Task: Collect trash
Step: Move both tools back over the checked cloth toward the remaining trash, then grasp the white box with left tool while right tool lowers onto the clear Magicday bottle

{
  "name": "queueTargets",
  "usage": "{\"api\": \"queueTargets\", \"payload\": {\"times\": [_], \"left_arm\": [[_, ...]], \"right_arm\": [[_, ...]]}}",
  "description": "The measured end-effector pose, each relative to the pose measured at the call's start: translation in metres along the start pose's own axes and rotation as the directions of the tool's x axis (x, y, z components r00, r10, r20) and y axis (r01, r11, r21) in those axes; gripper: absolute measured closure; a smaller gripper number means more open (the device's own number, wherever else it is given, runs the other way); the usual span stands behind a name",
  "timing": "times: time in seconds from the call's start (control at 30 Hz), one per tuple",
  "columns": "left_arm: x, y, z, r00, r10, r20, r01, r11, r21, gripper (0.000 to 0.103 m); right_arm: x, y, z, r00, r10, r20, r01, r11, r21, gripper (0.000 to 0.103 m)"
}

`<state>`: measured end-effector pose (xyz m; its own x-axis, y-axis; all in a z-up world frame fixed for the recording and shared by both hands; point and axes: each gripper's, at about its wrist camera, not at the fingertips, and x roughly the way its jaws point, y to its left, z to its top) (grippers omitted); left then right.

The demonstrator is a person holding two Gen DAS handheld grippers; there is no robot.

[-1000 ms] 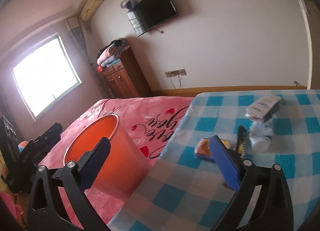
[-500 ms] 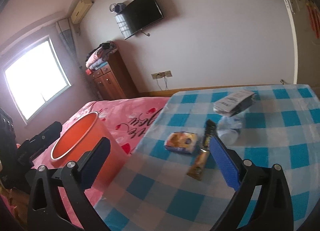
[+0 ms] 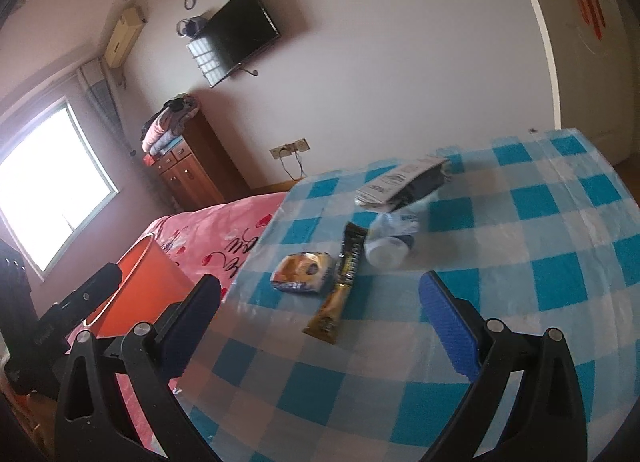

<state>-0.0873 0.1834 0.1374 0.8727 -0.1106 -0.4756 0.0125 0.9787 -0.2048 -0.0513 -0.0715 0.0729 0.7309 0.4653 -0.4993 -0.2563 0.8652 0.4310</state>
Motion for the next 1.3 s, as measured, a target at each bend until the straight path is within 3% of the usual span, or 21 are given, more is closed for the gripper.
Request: {"api": "queueTargets", "payload": {"times": [0.3, 0.6, 1.07, 1.23, 1.3], "left_arm": [[0.044, -0.022, -0.012, 0.996, -0.017, -0.084, 0.020, 0.999, 0.031, 0.018], [0.100, -0.036, -0.019, 0.982, -0.055, -0.183, 0.064, 0.997, 0.044, 0.018], [0.156, -0.043, 0.023, 0.971, -0.113, -0.209, 0.121, 0.992, 0.030, 0.018], [0.185, -0.058, 0.040, 0.946, -0.183, -0.267, 0.205, 0.977, 0.057, 0.018], [0.201, -0.066, 0.045, 0.930, -0.208, -0.303, 0.240, 0.968, 0.073, 0.018]], "right_arm": [[0.008, -0.039, -0.005, 0.997, -0.040, -0.071, 0.046, 0.996, 0.072, 0.005], [0.029, -0.068, -0.003, 0.988, -0.085, -0.132, 0.098, 0.990, 0.097, 0.005], [0.106, -0.061, 0.026, 0.984, -0.065, -0.165, 0.070, 0.997, 0.024, 0.005], [0.129, -0.056, 0.029, 0.977, -0.082, -0.198, 0.079, 0.997, -0.022, 0.007], [0.134, -0.053, 0.028, 0.974, -0.099, -0.204, 0.091, 0.995, -0.048, 0.016]]}}
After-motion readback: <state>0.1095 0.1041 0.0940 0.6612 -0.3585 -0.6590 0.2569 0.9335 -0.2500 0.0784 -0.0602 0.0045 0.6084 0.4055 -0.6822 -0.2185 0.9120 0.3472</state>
